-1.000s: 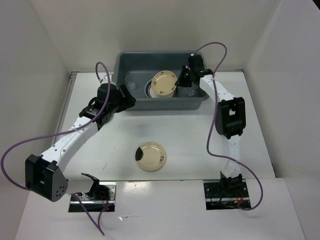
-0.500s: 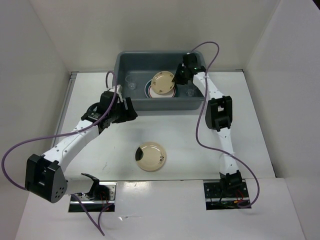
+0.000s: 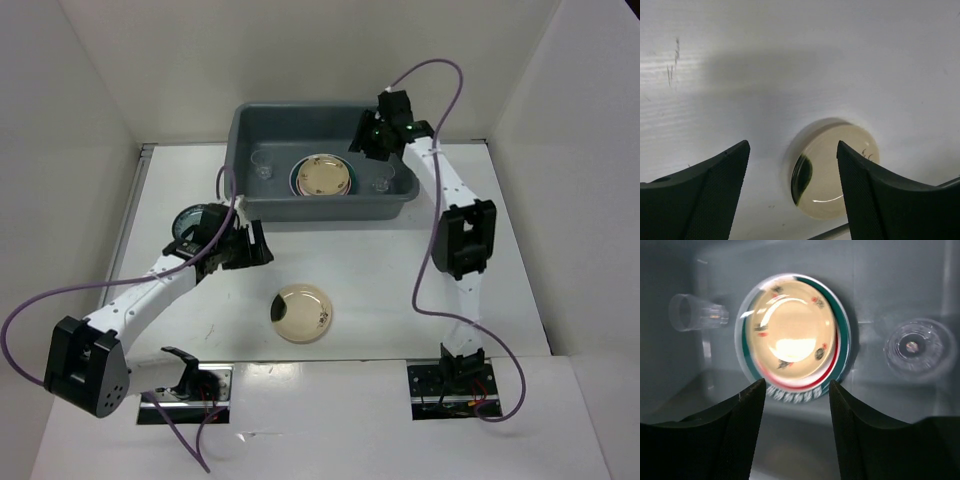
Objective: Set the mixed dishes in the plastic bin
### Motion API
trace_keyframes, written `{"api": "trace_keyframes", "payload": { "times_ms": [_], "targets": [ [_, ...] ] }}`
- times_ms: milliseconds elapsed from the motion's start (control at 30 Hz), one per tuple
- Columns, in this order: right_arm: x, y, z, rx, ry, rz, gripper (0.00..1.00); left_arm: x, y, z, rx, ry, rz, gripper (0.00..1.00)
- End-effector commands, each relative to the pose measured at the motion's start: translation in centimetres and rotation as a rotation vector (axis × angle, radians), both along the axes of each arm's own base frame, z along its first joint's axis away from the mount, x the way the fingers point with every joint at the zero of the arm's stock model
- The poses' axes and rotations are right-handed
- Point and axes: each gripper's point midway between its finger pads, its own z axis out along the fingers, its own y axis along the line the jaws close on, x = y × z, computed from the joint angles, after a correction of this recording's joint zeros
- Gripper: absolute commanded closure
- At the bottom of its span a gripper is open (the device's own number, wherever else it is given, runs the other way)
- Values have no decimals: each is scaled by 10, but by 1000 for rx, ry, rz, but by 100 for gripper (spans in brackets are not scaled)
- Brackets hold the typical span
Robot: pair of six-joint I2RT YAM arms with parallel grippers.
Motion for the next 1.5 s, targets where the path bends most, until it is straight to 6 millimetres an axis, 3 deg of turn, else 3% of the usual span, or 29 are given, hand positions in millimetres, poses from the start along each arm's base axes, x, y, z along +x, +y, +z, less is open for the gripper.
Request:
{"api": "trace_keyframes", "payload": {
  "times_ms": [0,133,200,233,267,300,333,400,567,800,1067,1200,1233,1300,1367,1400,1467],
  "targets": [
    [-31,-12,131,9,-278,1,41,-21,-3,-12,-50,39,-26,23],
    [-68,-22,163,16,-313,12,39,-39,-12,-19,-99,74,-26,29],
    [-82,-26,162,13,-304,12,39,-48,-13,-29,-128,128,10,30],
    [-94,-29,176,21,-332,11,39,-52,-14,-35,-141,150,18,31],
    [-100,-31,178,22,-333,11,39,-66,-16,-50,-153,199,7,31],
    [-107,-33,169,16,-313,12,39,-70,-18,-53,-179,217,24,31],
    [-116,-38,179,16,-336,1,39,-71,-20,-52,-204,203,21,31],
    [-124,-43,175,5,-328,-12,39,-83,-20,-63,-230,235,24,31],
    [-144,-55,184,-6,-350,-40,39,-94,-25,-77,-303,259,39,32],
    [-161,-60,180,-11,-336,-39,39,-96,-37,-77,-381,223,-2,41],
    [-170,-63,188,-8,-346,-40,39,-103,-51,-96,-373,264,-22,50],
    [-172,-65,193,-10,-356,-50,39,-95,-60,-97,-347,281,-37,71],
    [-172,-65,197,-8,-365,-50,39,-92,-58,-98,-325,278,-35,88],
    [-173,-67,195,-15,-357,-58,39,-86,-57,-89,-308,268,-15,100],
    [-173,-67,195,-15,-357,-58,39,-76,-53,-77,-285,228,7,100],
    [-175,-68,199,-12,-366,-58,39,-69,-57,-54,-306,190,-1,100],
    [-175,-69,199,-17,-367,-66,39,-59,-62,-27,-319,126,-27,100]
  ]
}}
